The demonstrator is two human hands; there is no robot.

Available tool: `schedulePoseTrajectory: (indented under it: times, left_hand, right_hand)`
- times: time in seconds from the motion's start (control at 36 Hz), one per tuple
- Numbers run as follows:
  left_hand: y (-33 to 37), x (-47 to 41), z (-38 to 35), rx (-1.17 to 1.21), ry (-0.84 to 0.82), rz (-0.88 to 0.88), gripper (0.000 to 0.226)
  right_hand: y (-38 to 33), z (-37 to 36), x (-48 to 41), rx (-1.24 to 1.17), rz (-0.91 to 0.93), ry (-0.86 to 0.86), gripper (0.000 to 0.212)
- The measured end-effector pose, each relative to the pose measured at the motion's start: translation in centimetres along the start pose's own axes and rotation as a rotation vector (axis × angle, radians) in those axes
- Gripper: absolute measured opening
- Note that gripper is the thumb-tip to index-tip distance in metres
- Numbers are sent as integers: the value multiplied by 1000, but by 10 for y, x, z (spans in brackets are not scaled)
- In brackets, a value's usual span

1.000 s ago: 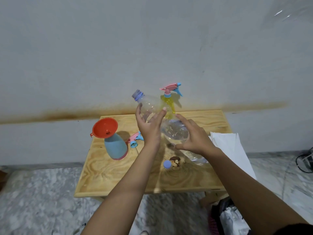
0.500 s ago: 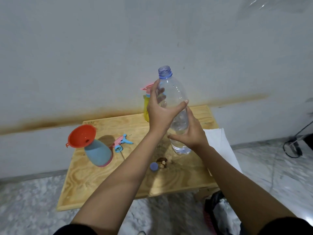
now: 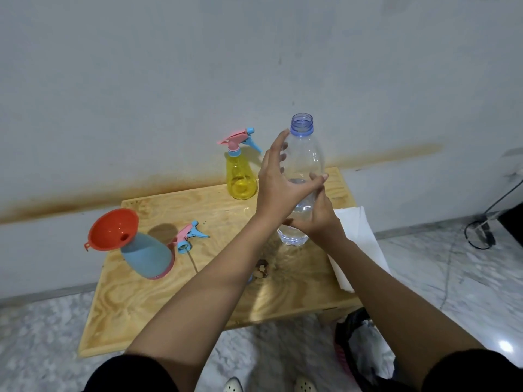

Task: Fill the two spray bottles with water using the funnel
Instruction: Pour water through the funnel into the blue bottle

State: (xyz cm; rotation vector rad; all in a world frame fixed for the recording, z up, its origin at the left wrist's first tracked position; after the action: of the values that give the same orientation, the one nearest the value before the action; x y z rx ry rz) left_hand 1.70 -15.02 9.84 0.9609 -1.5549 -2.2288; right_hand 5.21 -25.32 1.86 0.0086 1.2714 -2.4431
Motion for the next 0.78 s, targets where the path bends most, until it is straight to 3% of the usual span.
schedulePoseTrajectory:
  times: [0.25,0.56,0.78]
  left_hand:
    - [-3,5,-6,-16,-76,-27,97]
    - [-3,5,7,-172,-310,-68,99]
    - [9,9,15,-337,-294,-106,100]
  right_hand:
    - [8,3,1,15,30,21,118]
    - [6,7,5,-55,-37,-17,106]
    - [-3,15,5,23,-148,-108,97]
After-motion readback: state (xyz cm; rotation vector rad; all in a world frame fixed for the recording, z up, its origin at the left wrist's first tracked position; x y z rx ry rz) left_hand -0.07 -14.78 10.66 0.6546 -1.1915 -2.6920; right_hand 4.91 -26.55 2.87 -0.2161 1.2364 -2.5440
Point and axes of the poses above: each hand's wrist, its own x-axis away from the middle knuckle, its own z-axis out of the back of the hand, y = z × x, the point moved 1 cm from there along -x, towards the middle knuckle, and after that the axes turned 6 degrees about y, right-handed, at the moved point
